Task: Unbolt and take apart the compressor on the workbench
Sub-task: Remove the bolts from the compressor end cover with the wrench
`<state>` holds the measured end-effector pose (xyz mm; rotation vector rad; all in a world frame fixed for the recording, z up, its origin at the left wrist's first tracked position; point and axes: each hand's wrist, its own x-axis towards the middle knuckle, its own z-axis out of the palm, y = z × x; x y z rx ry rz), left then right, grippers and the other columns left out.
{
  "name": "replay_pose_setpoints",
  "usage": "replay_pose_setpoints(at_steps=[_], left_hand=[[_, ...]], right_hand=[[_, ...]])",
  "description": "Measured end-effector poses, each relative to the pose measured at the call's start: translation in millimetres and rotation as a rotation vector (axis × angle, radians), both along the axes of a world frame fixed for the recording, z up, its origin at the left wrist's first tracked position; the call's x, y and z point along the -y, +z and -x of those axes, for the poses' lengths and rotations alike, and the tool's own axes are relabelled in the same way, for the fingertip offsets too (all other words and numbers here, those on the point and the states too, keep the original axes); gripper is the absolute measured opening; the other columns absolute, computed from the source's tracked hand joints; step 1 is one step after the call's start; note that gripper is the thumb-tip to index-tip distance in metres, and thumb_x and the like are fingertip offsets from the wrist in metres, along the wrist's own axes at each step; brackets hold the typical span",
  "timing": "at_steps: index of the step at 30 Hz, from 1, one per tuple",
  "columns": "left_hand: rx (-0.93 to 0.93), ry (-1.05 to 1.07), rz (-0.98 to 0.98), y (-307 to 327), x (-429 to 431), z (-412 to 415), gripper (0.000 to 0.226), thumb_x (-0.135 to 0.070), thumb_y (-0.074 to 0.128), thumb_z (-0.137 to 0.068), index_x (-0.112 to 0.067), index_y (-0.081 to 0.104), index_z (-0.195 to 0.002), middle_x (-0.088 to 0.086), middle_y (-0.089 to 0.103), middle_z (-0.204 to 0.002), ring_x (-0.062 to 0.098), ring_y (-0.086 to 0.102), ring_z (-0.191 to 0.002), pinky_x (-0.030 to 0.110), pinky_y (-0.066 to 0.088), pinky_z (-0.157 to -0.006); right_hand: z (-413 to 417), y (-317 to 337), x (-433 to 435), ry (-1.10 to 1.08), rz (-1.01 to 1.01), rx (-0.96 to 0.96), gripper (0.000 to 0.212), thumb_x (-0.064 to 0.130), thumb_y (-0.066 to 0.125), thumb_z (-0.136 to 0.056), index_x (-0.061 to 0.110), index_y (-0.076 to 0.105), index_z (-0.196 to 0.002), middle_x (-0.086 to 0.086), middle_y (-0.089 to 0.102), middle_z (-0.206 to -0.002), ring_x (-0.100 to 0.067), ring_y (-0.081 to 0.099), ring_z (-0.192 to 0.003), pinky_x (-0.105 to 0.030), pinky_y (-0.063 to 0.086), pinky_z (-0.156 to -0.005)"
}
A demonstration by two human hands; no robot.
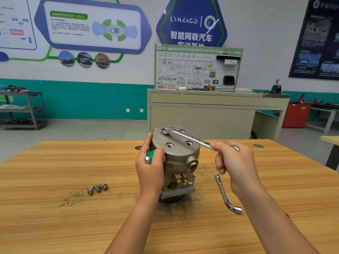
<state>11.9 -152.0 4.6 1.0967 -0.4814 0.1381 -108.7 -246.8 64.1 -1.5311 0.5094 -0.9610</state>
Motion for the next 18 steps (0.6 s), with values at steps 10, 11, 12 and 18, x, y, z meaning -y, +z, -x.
replay_pose_setpoints(at_steps=[10, 11, 12, 18], left_hand=[[0.074, 0.045, 0.002, -7, -3, -1, 0.046, -0.002, 0.052, -0.09, -0.019, 0.051, -0.133, -0.028, 0.055, -0.117, -0.026, 0.051, -0.087, 0.002, 0.042, -0.067], [0.08, 0.04, -0.008, -7, -3, -2, 0.046, -0.003, 0.052, -0.09, -0.022, 0.051, -0.132, -0.032, 0.057, -0.111, -0.026, 0.051, -0.085, 0.002, 0.043, -0.066], [0.084, 0.036, -0.018, -7, -4, -3, 0.046, -0.003, 0.052, -0.09, -0.024, 0.051, -0.131, -0.033, 0.057, -0.109, -0.026, 0.05, -0.085, 0.002, 0.043, -0.067], [0.066, 0.038, 0.018, -5, 0, 1, 0.049, -0.01, 0.055, -0.086, -0.018, 0.05, -0.134, -0.02, 0.052, -0.124, -0.027, 0.046, -0.101, -0.001, 0.04, -0.073]], right_hand=[[-4, -5, 2, 0.012, -0.087, 0.009, 0.013, 0.006, 0.057, -0.087, 0.005, 0.064, -0.076, -0.001, 0.042, -0.04, -0.007, 0.037, -0.036, -0.017, 0.033, -0.035], [-4, -4, 4, 0.001, -0.068, 0.005, 0.013, 0.006, 0.057, -0.086, 0.005, 0.064, -0.076, -0.001, 0.042, -0.04, -0.007, 0.037, -0.036, -0.017, 0.032, -0.035], [-5, 0, 5, -0.015, -0.026, 0.01, 0.013, 0.006, 0.057, -0.086, 0.006, 0.064, -0.075, 0.0, 0.041, -0.039, -0.006, 0.036, -0.035, -0.016, 0.031, -0.035], [-9, 18, 2, -0.092, 0.186, 0.064, 0.013, 0.002, 0.058, -0.082, 0.009, 0.068, -0.078, 0.004, 0.043, -0.043, -0.001, 0.034, -0.032, -0.014, 0.028, -0.033]])
